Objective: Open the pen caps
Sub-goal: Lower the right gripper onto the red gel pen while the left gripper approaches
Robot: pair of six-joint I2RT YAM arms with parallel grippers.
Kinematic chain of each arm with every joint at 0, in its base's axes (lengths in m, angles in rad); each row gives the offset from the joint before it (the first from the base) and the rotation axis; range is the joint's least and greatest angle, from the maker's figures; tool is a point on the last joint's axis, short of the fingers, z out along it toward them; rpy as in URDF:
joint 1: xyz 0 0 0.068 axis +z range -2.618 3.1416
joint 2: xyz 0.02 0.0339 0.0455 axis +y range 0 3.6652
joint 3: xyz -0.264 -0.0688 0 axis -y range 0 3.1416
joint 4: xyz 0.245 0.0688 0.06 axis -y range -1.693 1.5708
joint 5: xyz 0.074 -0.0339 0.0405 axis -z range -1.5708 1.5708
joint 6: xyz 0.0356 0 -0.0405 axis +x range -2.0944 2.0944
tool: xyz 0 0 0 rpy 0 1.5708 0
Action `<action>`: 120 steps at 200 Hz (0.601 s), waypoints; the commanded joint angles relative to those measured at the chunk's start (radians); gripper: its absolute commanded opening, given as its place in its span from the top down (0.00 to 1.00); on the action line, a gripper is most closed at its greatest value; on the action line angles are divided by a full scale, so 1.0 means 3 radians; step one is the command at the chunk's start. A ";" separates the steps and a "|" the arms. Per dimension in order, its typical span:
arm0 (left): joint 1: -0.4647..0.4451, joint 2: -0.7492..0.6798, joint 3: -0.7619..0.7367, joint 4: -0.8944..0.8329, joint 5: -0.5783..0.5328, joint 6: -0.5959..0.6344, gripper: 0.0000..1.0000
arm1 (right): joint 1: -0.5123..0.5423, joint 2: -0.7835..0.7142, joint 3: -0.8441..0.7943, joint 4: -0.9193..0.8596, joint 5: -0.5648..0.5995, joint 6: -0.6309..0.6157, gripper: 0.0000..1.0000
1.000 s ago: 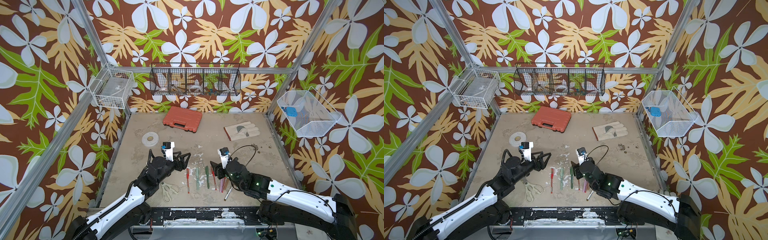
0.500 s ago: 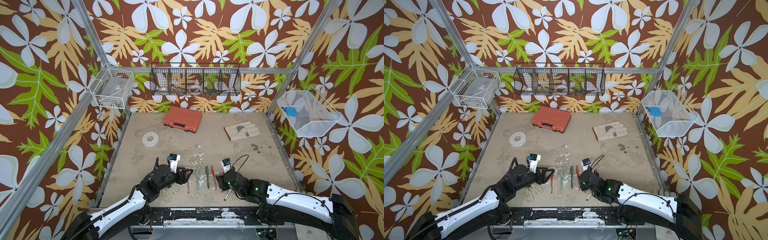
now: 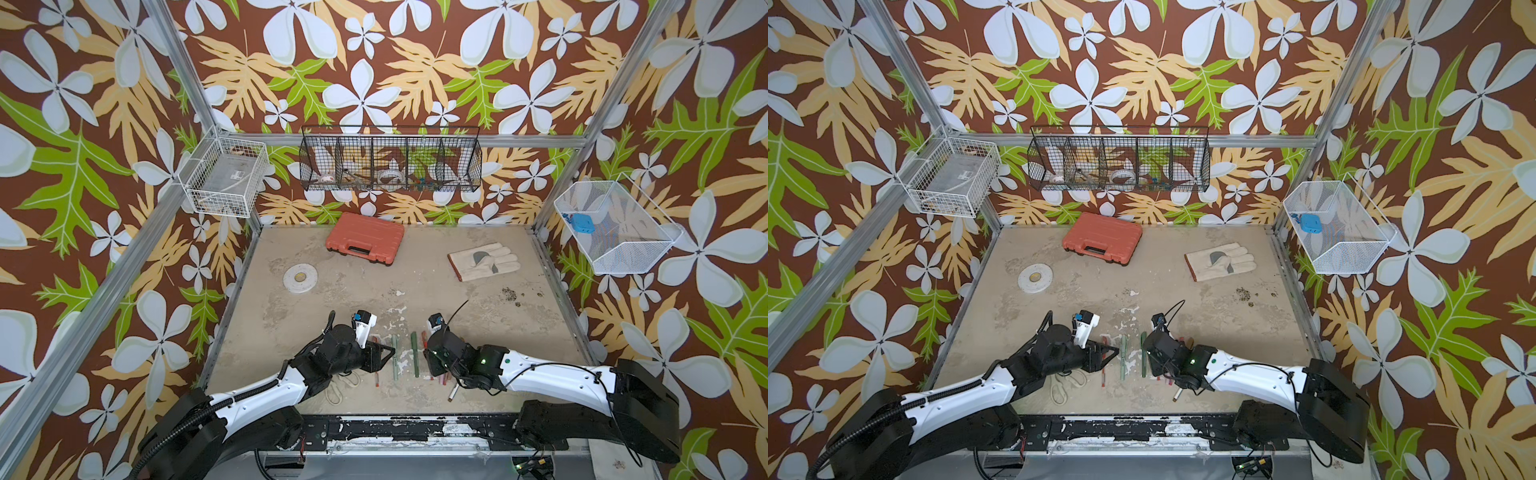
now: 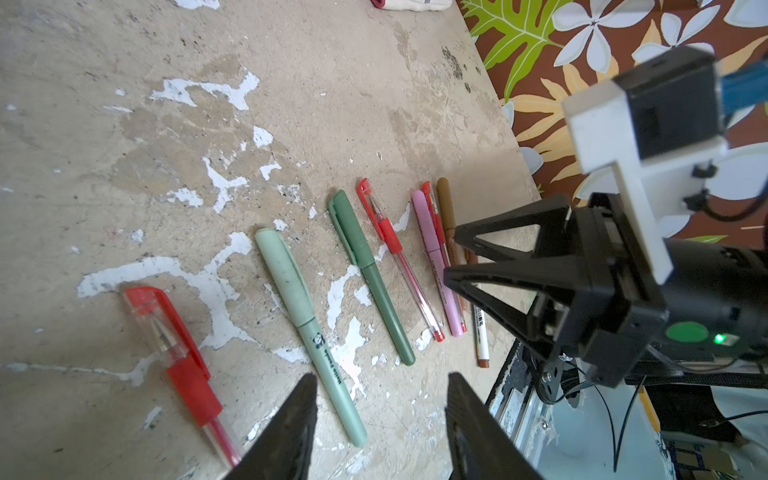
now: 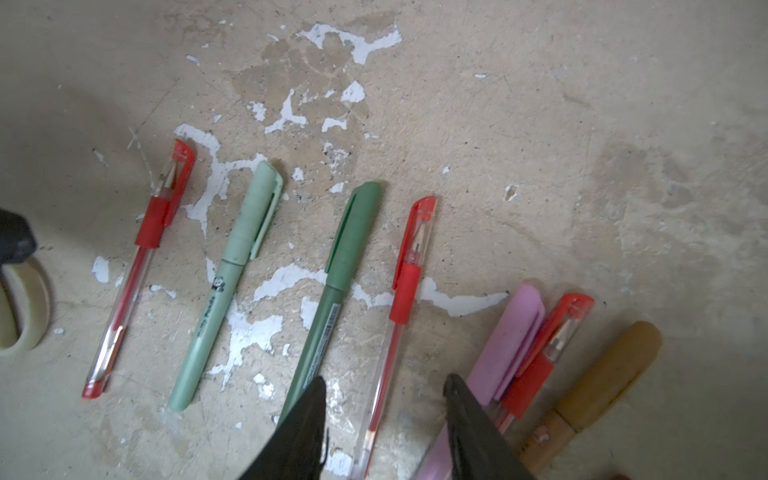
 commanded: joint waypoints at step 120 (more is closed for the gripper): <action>-0.0010 -0.0041 -0.0018 0.0095 -0.0056 0.0018 0.45 | -0.0020 0.0742 0.0263 0.0039 0.0014 -0.0092 0.76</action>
